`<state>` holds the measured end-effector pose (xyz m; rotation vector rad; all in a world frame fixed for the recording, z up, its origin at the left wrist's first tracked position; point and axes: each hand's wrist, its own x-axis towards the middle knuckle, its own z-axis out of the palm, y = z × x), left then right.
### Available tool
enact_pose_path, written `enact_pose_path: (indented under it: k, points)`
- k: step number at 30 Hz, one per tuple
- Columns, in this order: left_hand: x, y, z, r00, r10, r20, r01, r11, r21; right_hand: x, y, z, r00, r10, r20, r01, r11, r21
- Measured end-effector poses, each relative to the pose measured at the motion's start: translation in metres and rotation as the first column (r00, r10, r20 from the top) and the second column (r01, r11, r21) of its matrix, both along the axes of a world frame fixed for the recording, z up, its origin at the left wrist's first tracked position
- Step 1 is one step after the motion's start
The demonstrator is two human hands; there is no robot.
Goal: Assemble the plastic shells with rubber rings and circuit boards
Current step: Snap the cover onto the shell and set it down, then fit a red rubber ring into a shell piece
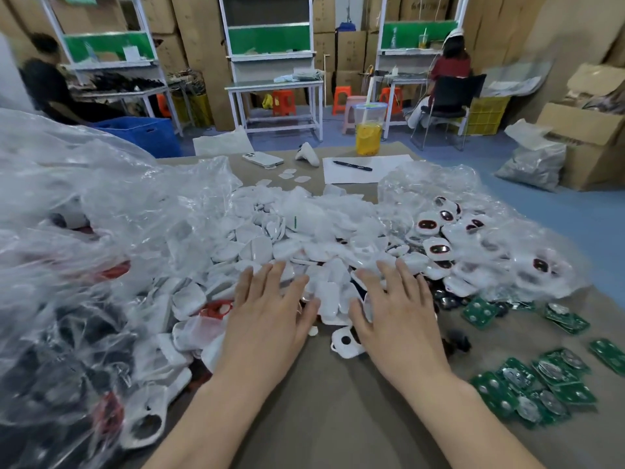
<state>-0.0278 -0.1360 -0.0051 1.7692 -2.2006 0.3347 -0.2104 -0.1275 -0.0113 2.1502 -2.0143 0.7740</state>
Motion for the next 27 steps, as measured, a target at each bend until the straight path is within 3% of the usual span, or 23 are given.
enact_pose_path:
  k: [10,16,19,24,27]
  points:
    - [0.005,-0.004,-0.013,0.988,-0.156,0.004,0.154,0.975,-0.163,0.003,-0.031,0.003,0.965,0.208,0.158,-0.202,0.978,-0.052]
    - [0.003,-0.002,-0.013,0.984,-0.171,-0.042,0.167,0.982,-0.090,-0.001,-0.029,0.004,0.889,0.311,0.336,-0.299,0.950,-0.089]
    - [0.002,-0.001,-0.011,0.981,-0.173,-0.082,0.168,0.984,-0.064,-0.002,-0.028,0.003,0.926,0.266,0.270,-0.245,0.963,-0.108]
    - [0.000,0.003,-0.011,0.947,-0.240,-0.214,0.216,0.968,-0.127,-0.003,-0.025,0.003,0.981,0.160,0.115,-0.161,0.987,0.007]
    - [-0.001,0.002,-0.010,0.941,-0.202,-0.273,0.160,0.973,-0.165,-0.005,-0.026,0.003,0.975,0.178,0.135,-0.181,0.983,0.013]
